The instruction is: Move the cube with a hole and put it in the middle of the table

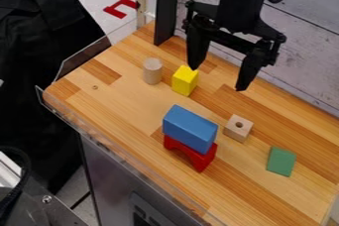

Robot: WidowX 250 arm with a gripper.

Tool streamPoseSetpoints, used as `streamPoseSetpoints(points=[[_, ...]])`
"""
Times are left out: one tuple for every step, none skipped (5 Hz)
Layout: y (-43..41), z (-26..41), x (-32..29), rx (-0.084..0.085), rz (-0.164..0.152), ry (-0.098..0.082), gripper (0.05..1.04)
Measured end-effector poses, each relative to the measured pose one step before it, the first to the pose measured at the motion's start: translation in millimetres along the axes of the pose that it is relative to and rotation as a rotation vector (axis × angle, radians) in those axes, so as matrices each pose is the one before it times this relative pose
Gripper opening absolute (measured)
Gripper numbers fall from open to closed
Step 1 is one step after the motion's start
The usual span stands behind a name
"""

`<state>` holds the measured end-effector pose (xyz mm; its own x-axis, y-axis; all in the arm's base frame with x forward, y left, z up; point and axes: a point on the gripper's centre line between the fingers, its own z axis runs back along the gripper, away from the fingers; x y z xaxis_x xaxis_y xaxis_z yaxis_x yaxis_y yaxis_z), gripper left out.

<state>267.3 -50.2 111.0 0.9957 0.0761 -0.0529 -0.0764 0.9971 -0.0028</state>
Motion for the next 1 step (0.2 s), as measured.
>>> streamPoseSetpoints(points=[[-0.16,0.0,-1.05,0.0015,-0.0184,0.006,1.0]])
